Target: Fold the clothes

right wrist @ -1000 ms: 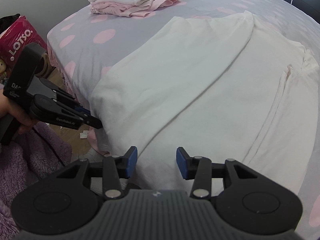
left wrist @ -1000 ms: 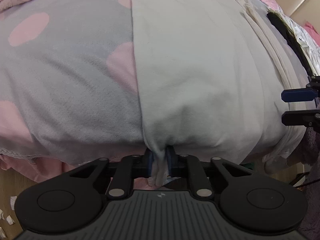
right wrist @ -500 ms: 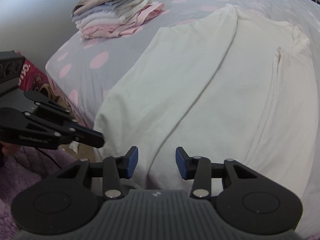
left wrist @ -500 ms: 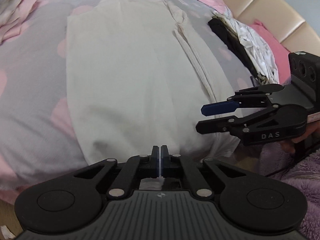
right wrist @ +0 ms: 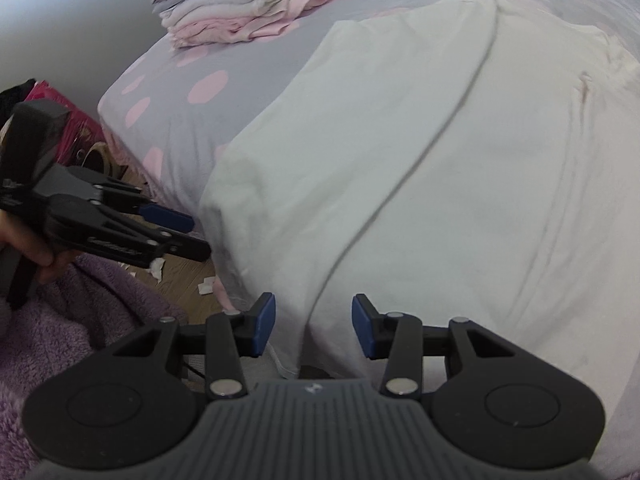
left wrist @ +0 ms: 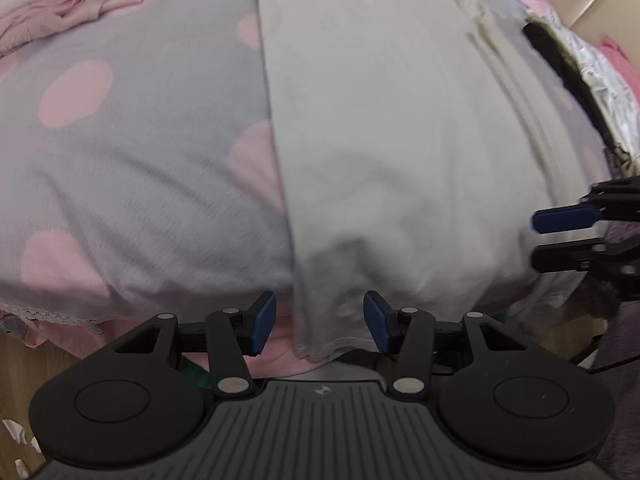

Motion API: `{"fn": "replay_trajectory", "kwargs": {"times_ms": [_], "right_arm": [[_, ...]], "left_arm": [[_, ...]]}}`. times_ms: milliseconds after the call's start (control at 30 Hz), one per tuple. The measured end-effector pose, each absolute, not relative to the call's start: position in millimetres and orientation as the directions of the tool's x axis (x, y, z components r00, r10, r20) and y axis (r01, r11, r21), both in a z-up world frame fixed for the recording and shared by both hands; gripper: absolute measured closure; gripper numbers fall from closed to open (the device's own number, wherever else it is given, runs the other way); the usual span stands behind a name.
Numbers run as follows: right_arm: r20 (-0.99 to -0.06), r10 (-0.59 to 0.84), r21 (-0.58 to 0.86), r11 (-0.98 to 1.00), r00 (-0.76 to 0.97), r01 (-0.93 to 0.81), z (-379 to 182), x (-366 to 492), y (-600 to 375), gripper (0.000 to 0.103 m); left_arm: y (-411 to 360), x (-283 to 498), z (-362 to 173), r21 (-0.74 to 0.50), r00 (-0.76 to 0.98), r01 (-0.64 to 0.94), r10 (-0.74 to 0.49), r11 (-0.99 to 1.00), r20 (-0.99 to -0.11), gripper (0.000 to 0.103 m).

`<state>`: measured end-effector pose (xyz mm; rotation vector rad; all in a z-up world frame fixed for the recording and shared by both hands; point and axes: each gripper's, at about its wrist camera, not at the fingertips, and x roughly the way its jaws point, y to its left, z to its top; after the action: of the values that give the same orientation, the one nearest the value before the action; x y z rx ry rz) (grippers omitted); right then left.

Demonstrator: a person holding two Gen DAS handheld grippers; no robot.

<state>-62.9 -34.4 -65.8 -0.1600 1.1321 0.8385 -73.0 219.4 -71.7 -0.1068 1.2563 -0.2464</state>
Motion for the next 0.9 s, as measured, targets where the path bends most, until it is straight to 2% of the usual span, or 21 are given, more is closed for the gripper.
{"fn": "replay_trajectory", "kwargs": {"times_ms": [200,233,267,333,400,667,900], "right_arm": [[-0.851,0.503,0.278,0.673,0.15,-0.685,-69.4,-65.3,-27.1,0.057],[-0.853,0.501,0.275,0.673,0.149,-0.686,-70.2,-65.7,-27.3,0.057],[-0.854,0.498,0.273,0.674,0.149,-0.687,-70.8,-65.9,-27.5,0.057],[-0.857,0.493,0.269,0.676,0.15,-0.686,-71.7,-65.9,-28.3,0.057],[-0.858,0.491,0.266,0.679,0.154,-0.684,-71.4,-65.7,-29.3,0.057],[-0.85,0.49,0.256,0.708,0.196,-0.658,-63.7,-62.4,-35.0,0.057],[-0.783,0.584,0.368,0.713,0.214,-0.597,-45.1,-55.3,-46.4,0.058]], "left_arm": [[219.8,-58.8,-111.9,-0.253,0.243,0.117,-0.275,0.96,-0.93,0.059],[219.0,-56.7,-117.6,-0.266,0.237,0.119,-0.287,0.957,-0.928,0.063],[217.2,-56.7,-118.3,-0.277,0.231,0.133,-0.301,0.952,-0.925,0.075],[213.7,-56.8,-119.4,-0.298,0.217,0.162,-0.328,0.941,-0.919,0.092],[213.0,-60.4,-113.3,-0.289,0.22,0.169,-0.322,0.942,-0.921,0.096],[206.7,-76.7,-59.5,-0.372,0.214,0.247,-0.425,0.895,-0.88,0.099],[181.0,-74.2,-28.4,-0.441,0.235,0.333,-0.526,0.834,-0.818,0.099]]}}
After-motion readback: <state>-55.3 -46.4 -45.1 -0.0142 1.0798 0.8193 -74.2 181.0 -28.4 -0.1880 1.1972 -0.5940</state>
